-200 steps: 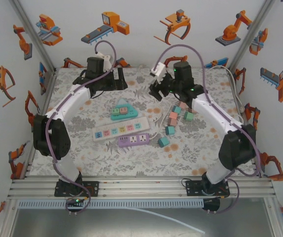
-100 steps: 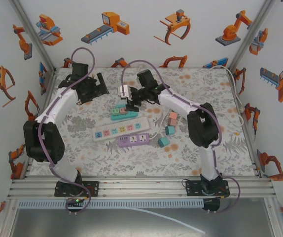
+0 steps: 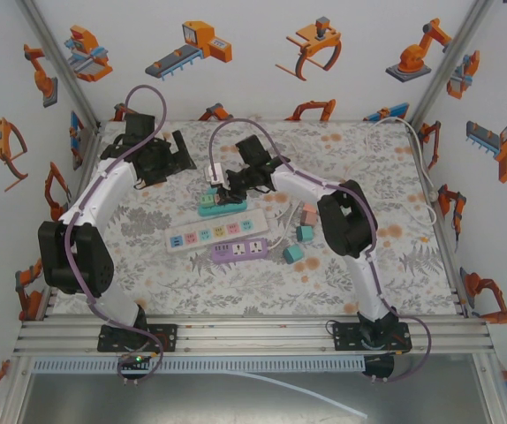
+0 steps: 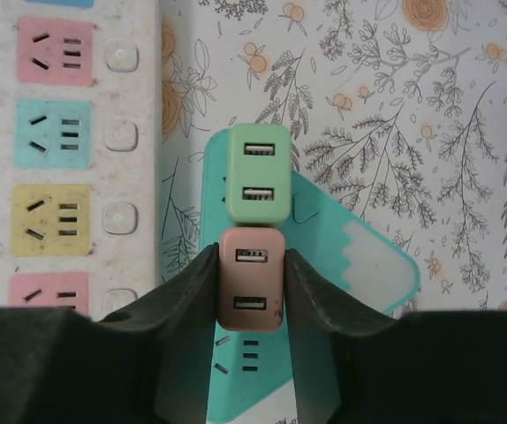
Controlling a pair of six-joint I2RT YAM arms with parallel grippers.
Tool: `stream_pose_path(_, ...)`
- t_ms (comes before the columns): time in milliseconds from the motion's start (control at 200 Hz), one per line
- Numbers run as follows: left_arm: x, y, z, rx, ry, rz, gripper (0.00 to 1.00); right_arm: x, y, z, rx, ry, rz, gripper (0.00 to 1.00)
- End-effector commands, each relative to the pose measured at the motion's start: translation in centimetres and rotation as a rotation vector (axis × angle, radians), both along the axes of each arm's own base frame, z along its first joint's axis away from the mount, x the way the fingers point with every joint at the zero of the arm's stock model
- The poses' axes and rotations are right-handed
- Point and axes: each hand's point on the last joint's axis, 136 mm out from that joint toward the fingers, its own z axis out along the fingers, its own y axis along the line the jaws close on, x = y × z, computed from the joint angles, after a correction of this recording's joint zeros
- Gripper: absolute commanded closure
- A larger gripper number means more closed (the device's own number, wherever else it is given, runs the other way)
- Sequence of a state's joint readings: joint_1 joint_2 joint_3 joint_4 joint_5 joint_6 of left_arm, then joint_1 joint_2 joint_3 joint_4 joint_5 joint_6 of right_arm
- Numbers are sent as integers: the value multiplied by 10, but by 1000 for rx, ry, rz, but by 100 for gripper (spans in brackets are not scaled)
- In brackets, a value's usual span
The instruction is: Pull the plug off the socket
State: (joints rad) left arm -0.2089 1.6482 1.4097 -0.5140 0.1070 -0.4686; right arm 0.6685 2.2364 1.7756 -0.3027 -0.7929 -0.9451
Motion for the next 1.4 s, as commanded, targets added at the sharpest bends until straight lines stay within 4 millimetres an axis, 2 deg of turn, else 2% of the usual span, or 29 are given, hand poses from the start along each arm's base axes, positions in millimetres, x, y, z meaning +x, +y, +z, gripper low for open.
stream_pose_path(0, -11, -7, -10, -15, 39, -57, 1, -2, 5, 17, 26, -29, 29, 74)
stream_pose_path(185, -12, -23, -39, -38, 91, -164, 5, -7, 1, 26, 18, -72, 64, 77)
stream_pose_path(300, 4, -32, -56, -66, 82, -183, 15, -8, -1, 31, 13, -96, 70, 77)
stream_pose_path(421, 16, -52, -73, -126, 107, -235, 25, -8, -1, 32, 14, -96, 70, 77)
stream_pose_path(531, 17, -67, -93, -148, 152, -269, 36, -8, -1, 31, 11, -95, 69, 77)
stream_pose_path(666, 13, -75, -112, -186, 204, -270, 46, -6, -1, 31, 8, -99, 65, 77)
stream_pose_path(821, -3, -74, -127, -174, 255, -292, 51, -3, 1, 35, 14, -112, 61, 77)
stream_pose_path(1057, -31, -54, -164, -71, 368, -274, 51, 5, 7, 53, 55, -130, 46, 78)
stream_pose_path(1277, -40, -55, -170, -25, 400, -337, 51, 6, 8, 54, 55, -138, 42, 78)
stream_pose_path(1392, -45, -54, -178, -5, 434, -358, 51, 6, 8, 60, 65, -146, 43, 78)
